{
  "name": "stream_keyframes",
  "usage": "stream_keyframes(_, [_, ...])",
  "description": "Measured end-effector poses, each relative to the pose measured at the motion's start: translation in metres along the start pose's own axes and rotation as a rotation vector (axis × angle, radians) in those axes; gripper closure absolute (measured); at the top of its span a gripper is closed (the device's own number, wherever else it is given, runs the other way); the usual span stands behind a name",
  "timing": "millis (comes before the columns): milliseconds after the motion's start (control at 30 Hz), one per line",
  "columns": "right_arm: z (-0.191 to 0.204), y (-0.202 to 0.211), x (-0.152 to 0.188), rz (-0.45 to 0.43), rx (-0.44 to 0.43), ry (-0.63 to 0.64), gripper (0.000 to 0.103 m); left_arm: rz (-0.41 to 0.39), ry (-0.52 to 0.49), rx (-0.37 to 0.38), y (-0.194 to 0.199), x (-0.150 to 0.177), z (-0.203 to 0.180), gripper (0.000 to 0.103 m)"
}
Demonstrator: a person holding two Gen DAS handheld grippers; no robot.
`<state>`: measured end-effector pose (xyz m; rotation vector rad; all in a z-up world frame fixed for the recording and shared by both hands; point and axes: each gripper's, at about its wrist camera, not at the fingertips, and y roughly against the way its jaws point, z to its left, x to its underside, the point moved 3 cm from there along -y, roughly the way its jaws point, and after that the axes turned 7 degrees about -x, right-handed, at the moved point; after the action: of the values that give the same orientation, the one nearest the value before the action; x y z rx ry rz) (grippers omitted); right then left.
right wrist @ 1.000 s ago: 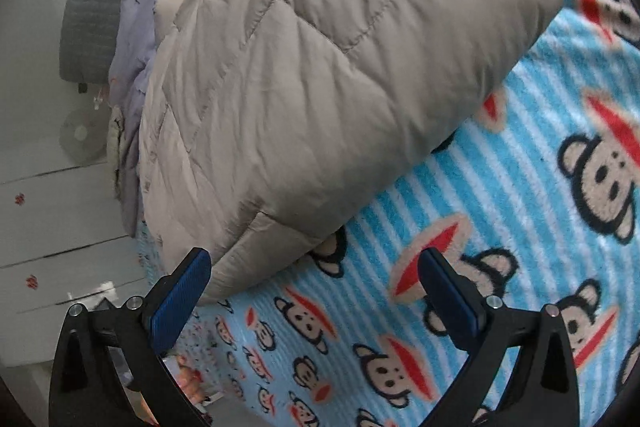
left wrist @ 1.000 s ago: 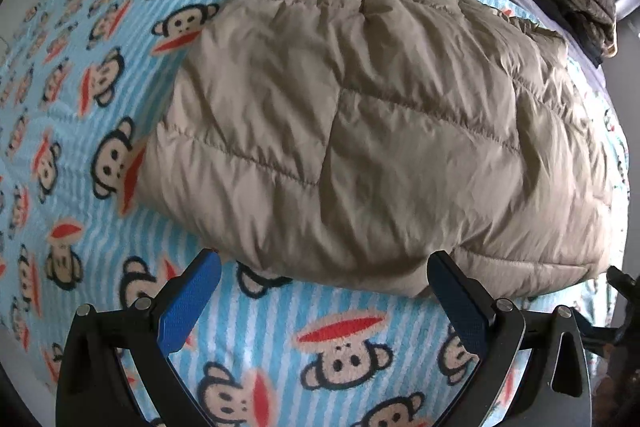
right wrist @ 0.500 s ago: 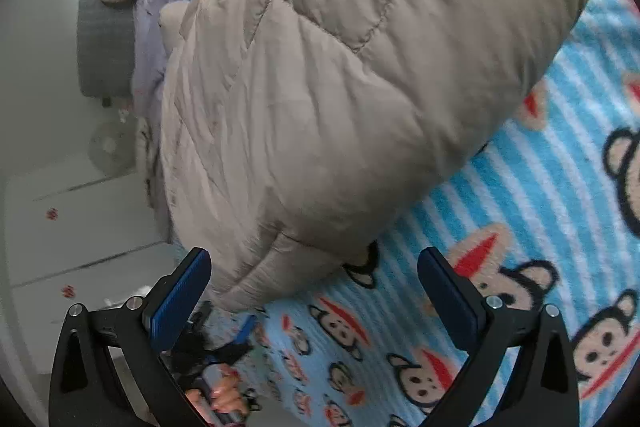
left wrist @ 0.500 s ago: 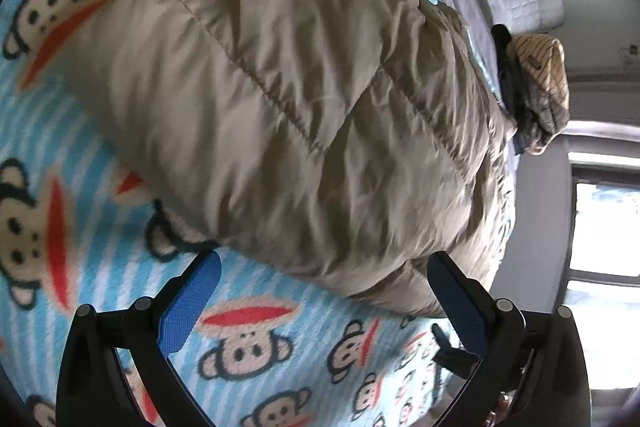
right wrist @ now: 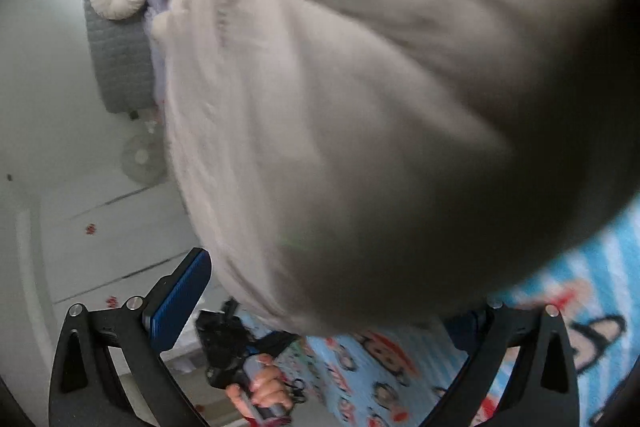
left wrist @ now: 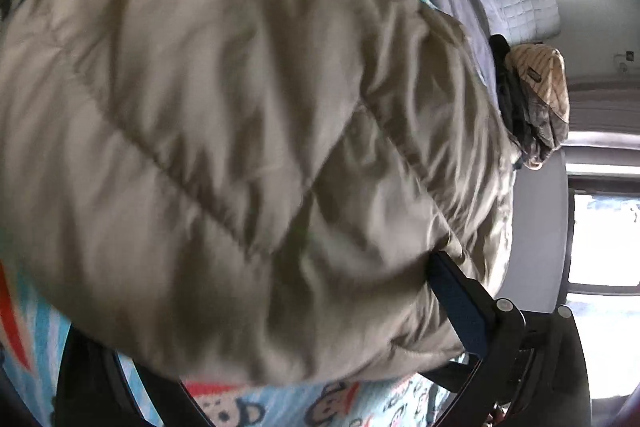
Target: Fold large clothes
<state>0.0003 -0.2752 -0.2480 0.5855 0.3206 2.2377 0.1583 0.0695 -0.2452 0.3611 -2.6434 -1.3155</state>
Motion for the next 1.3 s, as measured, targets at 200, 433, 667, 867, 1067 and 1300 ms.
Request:
stream_keyframes(200, [-0.003,-0.02,-0.011,0.001,0.039,0.016,0.0,-0.024,0.028,-0.044,-0.013,-0.017,-0.001,0.0])
stream_keyframes(433, [-0.007,-0.016,-0.007,-0.046,0.045,-0.06,0.016,-0.135,-0.194,-0.196,0.002,-0.009,-0.042,0.053])
stream_keyframes(667, [0.006,-0.002,0.008,-0.066,0.016,-0.032,0.071,-0.2,-0.362,-0.272,0.028,0.004,-0.069,0.071])
stream_keyframes(867, [0.017,0.017,0.031,-0.063,-0.002,0.013,0.076,-0.222,-0.424,-0.292,0.047,0.021,-0.078,0.071])
stream_keyframes(1067, [0.011,0.039,0.065,-0.04,0.016,0.034,0.076,-0.202,-0.453,-0.298,0.07,0.063,-0.06,0.071])
stream_keyframes(1300, [-0.02,0.084,0.096,-0.008,0.051,0.009,0.076,-0.126,-0.457,-0.328,0.084,0.125,-0.018,0.071])
